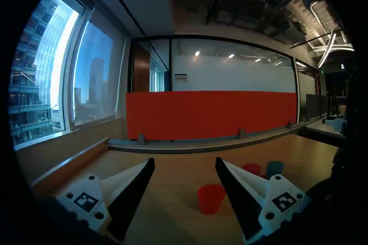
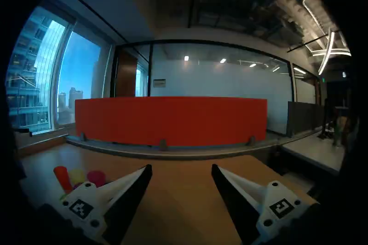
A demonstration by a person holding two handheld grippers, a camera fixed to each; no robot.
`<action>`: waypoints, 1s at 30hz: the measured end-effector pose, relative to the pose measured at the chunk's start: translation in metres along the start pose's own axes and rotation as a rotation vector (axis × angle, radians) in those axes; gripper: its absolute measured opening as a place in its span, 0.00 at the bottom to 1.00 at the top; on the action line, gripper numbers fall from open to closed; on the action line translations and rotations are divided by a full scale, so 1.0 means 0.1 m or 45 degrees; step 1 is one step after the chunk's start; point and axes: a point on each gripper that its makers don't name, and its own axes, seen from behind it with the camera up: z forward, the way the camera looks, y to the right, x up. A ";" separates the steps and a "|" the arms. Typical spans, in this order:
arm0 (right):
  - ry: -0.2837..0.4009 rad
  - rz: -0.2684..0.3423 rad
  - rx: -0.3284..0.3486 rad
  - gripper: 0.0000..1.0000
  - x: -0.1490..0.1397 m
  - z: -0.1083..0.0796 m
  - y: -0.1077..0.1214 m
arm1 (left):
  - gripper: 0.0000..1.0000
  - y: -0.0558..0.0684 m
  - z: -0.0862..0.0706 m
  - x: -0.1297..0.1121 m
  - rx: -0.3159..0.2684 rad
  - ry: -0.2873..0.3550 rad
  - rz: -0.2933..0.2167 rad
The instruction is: Pour water
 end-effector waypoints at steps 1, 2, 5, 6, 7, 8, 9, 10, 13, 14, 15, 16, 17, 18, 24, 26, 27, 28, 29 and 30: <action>0.000 0.001 0.001 1.00 0.02 0.01 0.00 | 0.98 0.01 0.01 0.07 -0.003 0.003 0.004; 0.000 0.002 0.003 1.00 0.05 0.03 0.00 | 0.98 0.03 0.02 0.13 -0.005 0.005 0.008; 0.004 0.002 0.015 1.00 0.17 0.05 0.01 | 0.98 0.05 0.06 0.35 -0.016 0.024 0.023; 0.006 0.003 0.018 1.00 0.22 0.06 0.01 | 0.98 0.06 0.07 0.41 -0.019 0.030 0.025; 0.008 0.005 0.018 1.00 0.25 0.06 0.01 | 0.98 0.06 0.08 0.46 -0.022 0.033 0.026; 0.010 0.007 0.019 1.00 0.29 0.06 0.02 | 0.98 0.07 0.09 0.50 -0.024 0.037 0.026; 0.010 0.009 0.021 1.00 0.33 0.07 0.01 | 0.98 0.08 0.11 0.55 -0.028 0.039 0.023; 0.008 0.011 0.024 1.00 0.36 0.07 0.01 | 0.98 0.09 0.12 0.59 -0.032 0.039 0.018; -0.002 0.016 0.031 1.00 0.46 0.08 0.00 | 0.98 0.11 0.16 0.70 -0.044 0.039 0.004; -0.006 0.016 0.032 1.00 0.49 0.08 0.01 | 0.98 0.11 0.17 0.74 -0.047 0.039 0.000; -0.009 0.014 0.035 1.00 0.51 0.09 0.01 | 0.98 0.12 0.18 0.77 -0.050 0.038 -0.005; -0.011 0.010 0.038 1.00 0.53 0.09 0.01 | 0.98 0.12 0.19 0.79 -0.052 0.038 -0.010; -0.013 0.006 0.041 1.00 0.55 0.09 0.01 | 0.98 0.12 0.19 0.82 -0.054 0.037 -0.014; -0.016 0.001 0.044 1.00 0.56 0.10 0.01 | 0.98 0.12 0.20 0.83 -0.058 0.035 -0.018; -0.028 -0.024 0.091 1.00 0.59 0.10 -0.07 | 0.98 0.18 0.23 0.85 -0.121 0.002 -0.043; -0.030 -0.028 0.130 1.00 0.60 0.09 -0.13 | 0.98 0.23 0.23 0.86 -0.154 -0.004 -0.049; -0.030 -0.030 0.156 1.00 0.61 0.09 -0.17 | 0.98 0.27 0.23 0.87 -0.177 -0.006 -0.052; -0.028 -0.032 0.184 1.00 0.62 0.08 -0.21 | 0.98 0.31 0.23 0.87 -0.200 -0.006 -0.053; -0.026 -0.033 0.213 1.00 0.62 0.08 -0.25 | 0.98 0.35 0.23 0.87 -0.224 -0.006 -0.055; -0.025 -0.036 0.245 1.00 0.63 0.07 -0.29 | 0.98 0.39 0.23 0.86 -0.248 -0.008 -0.056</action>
